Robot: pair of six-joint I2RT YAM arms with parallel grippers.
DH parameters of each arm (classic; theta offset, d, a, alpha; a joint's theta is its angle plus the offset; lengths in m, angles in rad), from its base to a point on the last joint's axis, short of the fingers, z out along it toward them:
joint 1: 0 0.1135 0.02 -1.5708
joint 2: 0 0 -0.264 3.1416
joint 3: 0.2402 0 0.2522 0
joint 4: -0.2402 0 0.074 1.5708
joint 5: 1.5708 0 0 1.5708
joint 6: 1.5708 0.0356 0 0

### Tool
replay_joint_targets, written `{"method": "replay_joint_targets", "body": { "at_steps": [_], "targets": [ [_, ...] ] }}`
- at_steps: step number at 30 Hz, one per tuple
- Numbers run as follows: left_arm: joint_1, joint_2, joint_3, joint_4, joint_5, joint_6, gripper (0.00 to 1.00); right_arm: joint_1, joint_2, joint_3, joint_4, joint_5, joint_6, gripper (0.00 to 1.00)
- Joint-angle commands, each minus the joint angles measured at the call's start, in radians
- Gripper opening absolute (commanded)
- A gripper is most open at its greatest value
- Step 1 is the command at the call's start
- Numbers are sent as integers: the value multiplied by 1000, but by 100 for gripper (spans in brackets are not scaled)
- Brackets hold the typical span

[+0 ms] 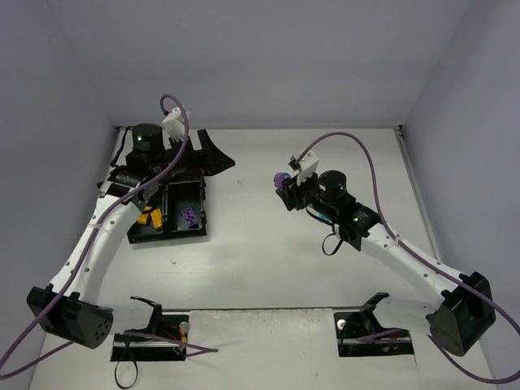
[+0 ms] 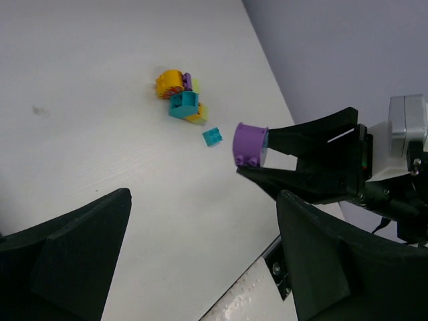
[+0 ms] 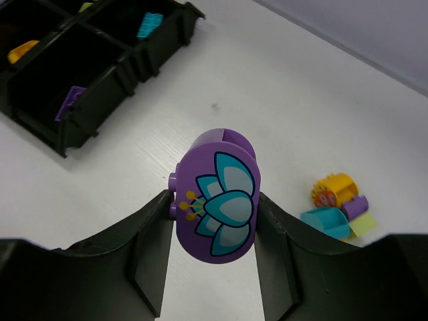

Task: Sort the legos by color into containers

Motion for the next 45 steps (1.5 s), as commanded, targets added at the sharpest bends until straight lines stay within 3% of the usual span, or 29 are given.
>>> {"method": "replay_joint_targets", "body": {
  "at_steps": [1, 16, 23, 31, 33, 36, 38, 40, 41, 42, 44, 45],
  "targets": [
    [-59, 17, 50, 145, 17, -51, 83, 40, -3, 43, 118, -111, -72, 1],
    [-232, 168, 118, 139, -52, -8, 82, 91, 29, 94, 158, -198, -70, 3],
    [-269, 215, 135, 111, -53, 27, 67, 92, 32, 83, 171, -197, -57, 4],
    [-272, 202, 109, 54, -76, 64, 66, 91, 28, 72, 172, -186, -55, 4],
    [-272, 198, 96, 54, -70, 66, 58, 92, 29, 69, 174, -188, -50, 4],
    [-272, 197, 87, 63, -57, 64, 34, 91, 34, 69, 172, -191, -44, 5],
    [-272, 194, 81, 80, -43, 69, 26, 92, 37, 71, 171, -191, -43, 7],
    [-272, 186, 78, 85, -35, 75, 16, 92, 39, 71, 163, -185, -40, 16],
    [-269, 185, 75, 82, -41, 78, 13, 91, 39, 72, 158, -177, -38, 24],
    [-266, 179, 72, 77, -59, 84, 10, 92, 40, 74, 151, -150, -34, 39],
    [-251, 171, 60, 56, -86, 101, 10, 89, 49, 80, 120, -111, -12, 47],
    [-242, 163, 54, 50, -92, 109, 10, 87, 51, 78, 114, -97, -9, 59]
  ]
}}
